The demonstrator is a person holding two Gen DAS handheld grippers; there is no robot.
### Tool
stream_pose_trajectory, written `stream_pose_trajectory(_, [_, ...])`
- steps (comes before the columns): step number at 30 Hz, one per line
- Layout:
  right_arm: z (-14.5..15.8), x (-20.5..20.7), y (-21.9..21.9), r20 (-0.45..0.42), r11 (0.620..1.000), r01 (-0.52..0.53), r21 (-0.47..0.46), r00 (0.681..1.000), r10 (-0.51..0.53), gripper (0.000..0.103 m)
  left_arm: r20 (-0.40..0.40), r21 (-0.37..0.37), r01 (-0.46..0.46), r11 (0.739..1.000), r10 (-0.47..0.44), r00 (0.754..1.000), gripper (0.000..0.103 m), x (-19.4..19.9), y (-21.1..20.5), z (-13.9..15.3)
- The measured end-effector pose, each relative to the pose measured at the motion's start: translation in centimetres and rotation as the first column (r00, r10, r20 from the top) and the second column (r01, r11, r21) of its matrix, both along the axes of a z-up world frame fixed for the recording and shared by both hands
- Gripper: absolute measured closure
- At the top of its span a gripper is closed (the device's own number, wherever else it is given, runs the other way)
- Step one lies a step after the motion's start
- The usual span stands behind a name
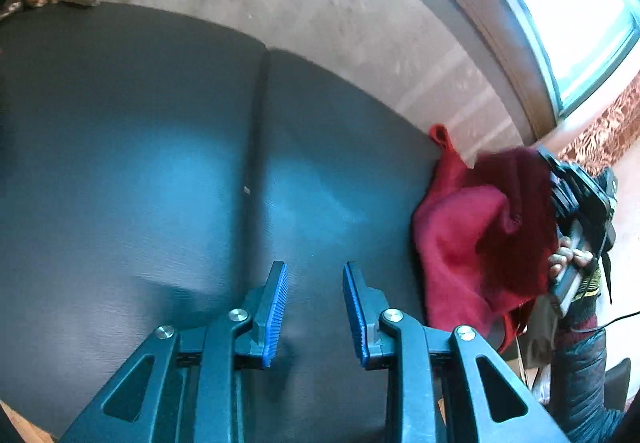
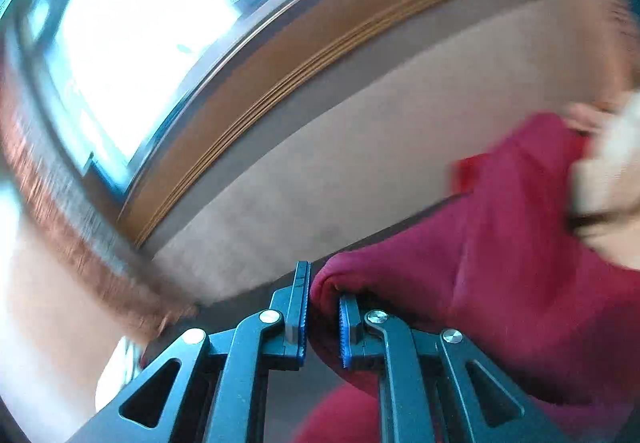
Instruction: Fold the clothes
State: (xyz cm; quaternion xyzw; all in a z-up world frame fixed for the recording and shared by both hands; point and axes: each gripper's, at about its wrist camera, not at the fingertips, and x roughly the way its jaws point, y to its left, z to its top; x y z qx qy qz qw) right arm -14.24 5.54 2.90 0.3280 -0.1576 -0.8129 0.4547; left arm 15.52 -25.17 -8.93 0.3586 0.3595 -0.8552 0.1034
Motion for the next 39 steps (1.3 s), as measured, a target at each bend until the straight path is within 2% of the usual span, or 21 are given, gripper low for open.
stream_pose_trajectory(2, [-1.3, 3.0, -5.9, 0.006, 0.993, -0.102, 0.067, 0.995, 0.102, 0.074, -0.009, -0.005, -0.031, 1.0, 0.031, 0.999, 0.074, 1.3, -1.0, 0.3])
stream_pose_trajectory(4, [-2.6, 6.0, -11.8, 0.018, 0.97, -0.203, 0.132, 0.979, 0.203, 0.023, -0.013, 0.002, -0.061, 0.998, 0.061, 0.998, 0.074, 2.5, -1.8, 0.3])
stream_pose_trajectory(5, [-3.6, 7.2, -13.7, 0.025, 0.957, -0.243, 0.158, 0.97, 0.242, 0.016, -0.015, 0.002, -0.074, 0.997, 0.074, 0.997, 0.074, 3.1, -2.1, 0.3])
stream_pose_trajectory(7, [-5.8, 9.6, -16.8, 0.042, 0.927, -0.314, 0.205, 0.949, 0.312, 0.016, -0.02, -0.008, -0.094, 0.996, 0.094, 0.995, 0.073, 3.9, -2.5, 0.4])
stream_pose_trajectory(11, [-8.3, 13.3, -17.2, 0.066, 0.896, -0.371, 0.244, 0.928, 0.366, 0.017, -0.026, -0.037, -0.099, 0.994, 0.098, 0.995, 0.073, 4.5, -2.9, 0.3])
stream_pose_trajectory(16, [-10.1, 14.1, -11.2, 0.093, 0.888, -0.394, 0.238, 0.919, 0.382, 0.015, -0.042, -0.038, -0.001, 0.999, -0.001, 0.999, 0.072, 2.1, -1.0, 0.5])
stream_pose_trajectory(18, [-10.6, 14.0, -8.2, 0.074, 0.904, -0.342, 0.257, 0.94, 0.334, 0.014, -0.043, -0.046, 0.048, 0.998, -0.05, 0.998, 0.071, 0.8, 0.2, 0.5])
stream_pose_trajectory(21, [-11.3, 12.5, -0.8, 0.008, 0.928, -0.123, 0.352, 0.992, 0.129, 0.014, -0.026, -0.068, 0.125, 0.99, -0.127, 0.992, 0.07, -1.6, 2.3, 0.4])
stream_pose_trajectory(23, [-11.1, 11.5, 3.8, -0.052, 0.928, 0.015, 0.373, 0.999, 0.005, 0.014, 0.01, -0.097, 0.176, 0.98, -0.176, 0.984, 0.07, -3.0, 3.8, -0.3])
stream_pose_trajectory(24, [-11.2, 10.6, 6.8, -0.093, 0.909, 0.112, 0.401, 0.992, -0.081, 0.009, 0.027, -0.101, 0.191, 0.976, -0.19, 0.982, 0.07, -3.5, 4.3, -0.6])
stream_pose_trajectory(26, [-12.1, 9.2, 10.5, -0.12, 0.867, 0.218, 0.448, 0.976, -0.183, 0.006, 0.048, -0.08, 0.214, 0.973, -0.211, 0.976, 0.07, -4.2, 5.1, -1.5])
stream_pose_trajectory(29, [-14.9, 6.2, 13.2, -0.118, 0.785, 0.283, 0.552, 0.958, -0.262, 0.006, 0.066, -0.046, 0.23, 0.972, -0.226, 0.972, 0.07, -4.7, 5.9, -2.3])
stream_pose_trajectory(31, [-17.3, 4.8, 13.2, -0.079, 0.741, 0.253, 0.622, 0.962, -0.262, 0.01, 0.078, -0.037, 0.236, 0.971, -0.233, 0.969, 0.07, -4.8, 6.4, -2.6])
stream_pose_trajectory(33, [-18.4, 4.5, 12.8, -0.108, 0.735, 0.257, 0.628, 0.964, -0.245, 0.008, 0.086, -0.028, 0.232, 0.972, -0.229, 0.97, 0.07, -4.7, 6.5, -2.9])
stream_pose_trajectory(36, [-18.5, 4.2, 12.5, -0.093, 0.735, 0.266, 0.624, 0.959, -0.268, 0.008, 0.094, -0.013, 0.224, 0.974, -0.222, 0.97, 0.07, -4.6, 6.7, -3.3])
stream_pose_trajectory(39, [-18.2, 4.5, 12.0, -0.103, 0.723, 0.262, 0.639, 0.961, -0.257, 0.016, 0.087, 0.004, 0.208, 0.978, -0.208, 0.974, 0.07, -4.3, 6.4, -3.5])
